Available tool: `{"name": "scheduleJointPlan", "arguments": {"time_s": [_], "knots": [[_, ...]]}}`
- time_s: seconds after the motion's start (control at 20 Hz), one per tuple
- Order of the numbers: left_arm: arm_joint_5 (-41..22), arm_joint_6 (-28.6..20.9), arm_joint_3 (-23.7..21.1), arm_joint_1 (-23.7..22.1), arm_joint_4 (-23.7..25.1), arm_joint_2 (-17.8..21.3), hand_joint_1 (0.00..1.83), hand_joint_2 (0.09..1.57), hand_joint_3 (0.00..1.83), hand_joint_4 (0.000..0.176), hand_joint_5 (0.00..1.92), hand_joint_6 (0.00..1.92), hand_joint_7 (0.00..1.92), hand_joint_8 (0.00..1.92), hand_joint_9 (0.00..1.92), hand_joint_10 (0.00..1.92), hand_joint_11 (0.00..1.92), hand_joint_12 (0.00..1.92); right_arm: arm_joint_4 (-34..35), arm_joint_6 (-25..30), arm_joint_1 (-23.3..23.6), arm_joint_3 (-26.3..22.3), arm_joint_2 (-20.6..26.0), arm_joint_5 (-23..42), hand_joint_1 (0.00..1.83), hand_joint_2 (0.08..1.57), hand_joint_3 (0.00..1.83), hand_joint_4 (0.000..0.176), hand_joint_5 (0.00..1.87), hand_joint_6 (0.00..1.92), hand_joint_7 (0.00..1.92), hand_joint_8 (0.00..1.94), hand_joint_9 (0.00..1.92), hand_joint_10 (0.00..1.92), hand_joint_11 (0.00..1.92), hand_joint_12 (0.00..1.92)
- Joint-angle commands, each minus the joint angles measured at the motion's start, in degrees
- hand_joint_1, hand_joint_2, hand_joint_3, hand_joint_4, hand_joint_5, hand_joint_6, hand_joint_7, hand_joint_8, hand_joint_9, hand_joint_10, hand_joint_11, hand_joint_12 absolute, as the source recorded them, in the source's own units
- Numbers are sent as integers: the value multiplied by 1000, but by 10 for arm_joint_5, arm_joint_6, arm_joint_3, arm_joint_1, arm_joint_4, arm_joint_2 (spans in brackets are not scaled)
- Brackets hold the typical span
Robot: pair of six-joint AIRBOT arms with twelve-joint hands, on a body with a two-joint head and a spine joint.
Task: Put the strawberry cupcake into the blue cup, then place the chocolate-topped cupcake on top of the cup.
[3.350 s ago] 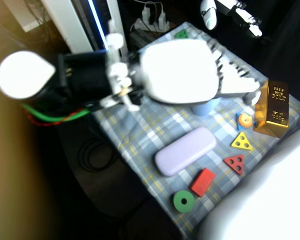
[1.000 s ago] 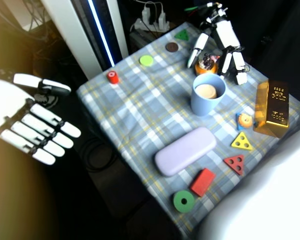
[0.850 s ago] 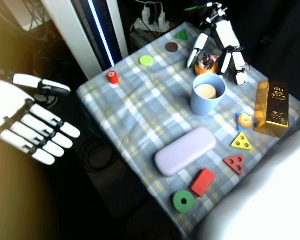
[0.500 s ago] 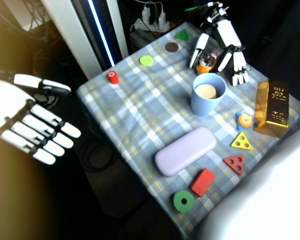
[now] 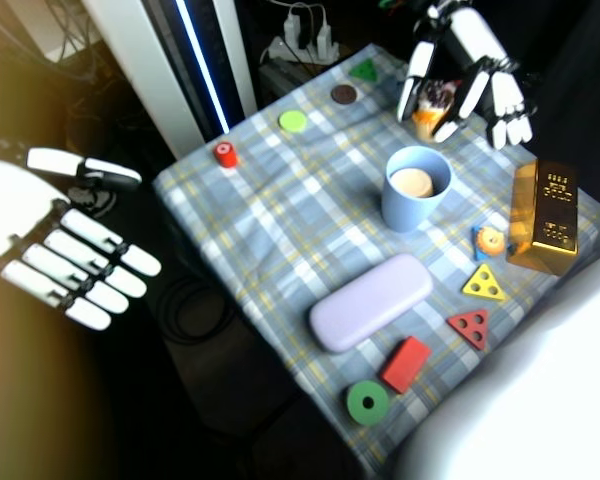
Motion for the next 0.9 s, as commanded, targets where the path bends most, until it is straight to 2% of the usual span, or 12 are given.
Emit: {"name": "scheduleJointPlan", "arguments": {"time_s": [0.0, 0.05, 0.1, 0.15, 0.2, 0.3, 0.35, 0.45, 0.7, 0.75, 0.8, 0.85], "knots": [[-61, -3, 5, -14, 26, -1, 1074, 1037, 2, 176, 1145, 698, 367, 8, 178, 2, 91, 7, 22, 6, 2, 2, 0, 64, 0, 1013, 0, 0, 14, 1, 167, 15, 40, 6, 0, 0], [-59, -3, 11, -26, 32, -7, 1078, 1041, 1, 157, 1138, 713, 375, 5, 181, 2, 76, 1, 22, 6, 2, 2, -1, 64, 0, 1014, 0, 0, 14, 1, 140, 3, 19, 0, 0, 0], [-57, -3, 18, -40, 38, -14, 1074, 1039, 0, 172, 1141, 708, 386, 5, 193, 4, 99, 12, 22, 6, 2, 3, -1, 64, 0, 1013, 0, 0, 15, 1, 139, 2, 15, 0, 0, 0], [-55, -3, 24, -48, 42, -20, 1076, 1043, 1, 161, 1131, 726, 373, 1, 180, 1, 86, 7, 22, 6, 2, 3, -1, 64, 0, 1028, 6, 0, 21, 3, 119, 0, 2, 0, 0, 0], [-46, -3, 34, -64, 52, -30, 1068, 1046, 1, 173, 1123, 738, 373, 1, 199, 6, 132, 28, 22, 6, 2, 4, -1, 62, 0, 1043, 11, 0, 10, 0, 136, 8, 3, 1, 0, 0], [-17, -3, 54, -94, 72, -49, 1102, 1032, 0, 101, 1167, 666, 395, 2, 239, 6, 169, 54, 22, 6, 2, 5, -2, 61, 0, 1065, 14, 0, 7, 0, 169, 18, 21, 8, 0, 0], [2, -3, 70, -117, 87, -65, 1076, 1040, 1, 161, 1141, 707, 382, 0, 219, 0, 162, 62, 22, 6, 2, 5, -3, 61, 0, 1079, 17, 0, 9, 1, 172, 15, 20, 7, 0, 0], [10, -3, 79, -128, 91, -76, 1070, 1042, 1, 173, 1136, 715, 389, 3, 221, 2, 157, 62, 22, 6, 2, 5, -3, 62, 0, 1078, 13, 0, 1, 0, 182, 17, 33, 11, 0, 0], [17, -3, 95, -146, 100, -95, 1029, 1087, 1, 176, 1029, 894, 392, 3, 264, 7, 179, 102, 20, 6, 2, 5, -5, 62, 0, 1116, 17, 0, 0, 0, 181, 7, 80, 22, 0, 0], [17, -3, 96, -146, 100, -96, 1041, 1086, 0, 159, 1036, 886, 402, 2, 288, 7, 220, 134, 20, 7, 2, 5, -5, 62, 0, 1110, 12, 0, 0, 0, 183, 7, 72, 17, 0, 0], [18, -3, 97, -146, 98, -96, 1046, 1075, 0, 167, 1059, 849, 422, 0, 300, 1, 175, 234, 20, 7, 2, 4, -5, 62, 0, 1086, 0, 0, 0, 0, 183, 6, 55, 9, 0, 0], [19, -3, 98, -146, 97, -97, 1055, 1067, 1, 160, 1078, 817, 432, 0, 307, 0, 121, 374, 20, 8, 2, 4, -5, 62, 0, 1085, 0, 0, 0, 0, 180, 4, 46, 5, 0, 0]]}}
